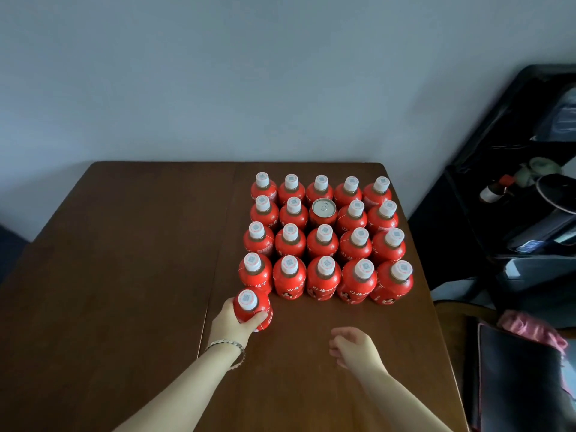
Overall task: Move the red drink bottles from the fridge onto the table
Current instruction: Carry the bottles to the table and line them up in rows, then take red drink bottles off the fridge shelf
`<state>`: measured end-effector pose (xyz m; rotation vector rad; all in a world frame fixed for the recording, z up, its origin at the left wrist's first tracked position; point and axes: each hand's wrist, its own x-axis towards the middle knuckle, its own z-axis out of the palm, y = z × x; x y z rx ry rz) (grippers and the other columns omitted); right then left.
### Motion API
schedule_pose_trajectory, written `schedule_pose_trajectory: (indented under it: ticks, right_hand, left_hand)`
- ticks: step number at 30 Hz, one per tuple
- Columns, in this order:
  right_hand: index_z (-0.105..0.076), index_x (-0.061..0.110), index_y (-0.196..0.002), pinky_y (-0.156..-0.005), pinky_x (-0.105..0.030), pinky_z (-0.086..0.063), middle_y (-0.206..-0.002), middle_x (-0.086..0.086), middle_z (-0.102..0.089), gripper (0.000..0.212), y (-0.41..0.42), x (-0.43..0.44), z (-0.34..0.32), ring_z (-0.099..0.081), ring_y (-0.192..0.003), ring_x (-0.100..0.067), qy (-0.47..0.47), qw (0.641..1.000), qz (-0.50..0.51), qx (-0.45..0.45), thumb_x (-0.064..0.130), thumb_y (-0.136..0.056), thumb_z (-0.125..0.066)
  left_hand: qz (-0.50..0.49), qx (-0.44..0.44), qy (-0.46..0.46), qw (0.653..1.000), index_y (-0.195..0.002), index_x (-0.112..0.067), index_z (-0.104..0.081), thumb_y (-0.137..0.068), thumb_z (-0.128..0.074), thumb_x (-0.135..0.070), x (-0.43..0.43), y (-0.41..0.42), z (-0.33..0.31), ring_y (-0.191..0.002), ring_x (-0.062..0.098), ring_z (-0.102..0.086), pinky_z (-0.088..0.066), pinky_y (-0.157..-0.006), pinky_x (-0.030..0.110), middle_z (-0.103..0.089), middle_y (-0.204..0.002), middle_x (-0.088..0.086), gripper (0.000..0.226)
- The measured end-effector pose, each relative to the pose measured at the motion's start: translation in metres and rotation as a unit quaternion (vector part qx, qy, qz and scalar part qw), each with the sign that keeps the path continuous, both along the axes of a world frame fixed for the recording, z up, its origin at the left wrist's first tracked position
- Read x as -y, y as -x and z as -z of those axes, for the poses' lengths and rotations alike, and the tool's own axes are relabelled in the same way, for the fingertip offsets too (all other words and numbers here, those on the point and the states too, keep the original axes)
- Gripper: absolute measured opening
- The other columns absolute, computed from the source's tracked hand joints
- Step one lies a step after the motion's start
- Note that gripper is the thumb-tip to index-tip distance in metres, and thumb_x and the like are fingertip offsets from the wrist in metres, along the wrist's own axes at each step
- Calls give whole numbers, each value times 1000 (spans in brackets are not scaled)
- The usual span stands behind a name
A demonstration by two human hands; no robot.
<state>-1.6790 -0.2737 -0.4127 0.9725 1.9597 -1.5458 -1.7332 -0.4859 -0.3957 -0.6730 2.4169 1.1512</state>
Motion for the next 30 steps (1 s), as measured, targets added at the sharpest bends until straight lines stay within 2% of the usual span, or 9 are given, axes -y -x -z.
schedule_pose_trajectory:
  ticks: [3, 5, 7, 10, 13, 18, 21, 26, 30]
  right_hand:
    - [-63, 14, -104, -57, -23, -44, -86, -2, -66, 24, 0, 4, -11, -62, -73, -15, -40, 998, -41, -16, 9, -83, -51]
    - [-62, 18, -105, -57, -20, -44, -91, 1, -64, 25, -2, 6, -24, -61, -76, -13, -83, 992, -93, -24, 14, -83, -52]
    - [-61, 19, -107, -53, -17, -42, -89, 3, -61, 25, -6, 9, -37, -58, -67, -8, -122, 982, -138, -32, 18, -83, -51]
    - [-59, 21, -110, -54, -15, -42, -87, 7, -58, 26, -16, 14, -56, -56, -68, -5, -166, 970, -173, -32, 22, -85, -51]
    - [-60, 22, -108, -69, -19, -46, -97, 7, -59, 25, -40, 22, -75, -58, -85, -10, -213, 963, -165, -21, 25, -85, -50]
    - [-64, 22, -102, -77, -21, -51, -101, 9, -56, 19, -112, 22, -100, -55, -89, -7, -269, 961, -62, -31, 23, -88, -50]
    - [-67, 15, -99, -75, -21, -52, -98, 2, -62, 21, -183, 13, -112, -58, -85, -11, -287, 958, 11, -10, 19, -91, -48]
    - [-61, 14, -114, -78, -20, -39, -116, -7, -64, 29, -340, -4, -127, -59, -107, -24, -271, 948, 155, 68, 22, -90, -48]
    - [-60, 17, -114, -65, -18, -42, -103, -7, -66, 29, -500, 4, -147, -58, -80, -17, -246, 916, 297, 107, 26, -88, -50]
  left_hand:
    - [39, 15, 39, 998, -140, -9, -27, -71, -76, -36, 2, 1, -8, -127, 31, -43, -38, -103, 42, -42, -141, 14, 89]
    - [110, -49, 138, 983, -144, -10, -17, -72, -76, -36, 1, -4, -20, -134, 31, -31, -35, -105, 42, -30, -146, 15, 96]
    - [192, -173, 188, 947, -142, -12, -24, -77, -71, -32, -1, -9, -36, -133, 30, -28, -34, -106, 40, -29, -145, 13, 83]
    - [310, -304, 118, 893, -128, -14, -46, -80, -66, -19, -4, -8, -69, -119, 24, -40, -38, -99, 33, -46, -128, 7, 52]
    - [453, -257, 65, 851, -105, -20, -58, -88, -53, -20, -8, -15, -98, -100, 13, -55, -45, -86, 23, -59, -105, -3, 18]
    - [624, -168, 102, 756, -95, -22, -59, -89, -45, -25, -52, -56, -127, -92, 19, -59, -51, -82, 35, -64, -100, -3, 15]
    - [704, -162, 104, 684, -97, -23, -58, -90, -46, -28, -92, -106, -138, -95, 20, -59, -51, -84, 35, -64, -106, -2, 15]
    - [814, -190, 97, 540, -102, -17, -58, -89, -45, -29, -165, -223, -148, -101, 26, -58, -47, -85, 33, -63, -112, 5, 21]
    - [887, -206, 73, 406, -102, -14, -58, -87, -44, -26, -216, -368, -162, -104, 28, -57, -43, -82, 29, -62, -114, 8, 23]
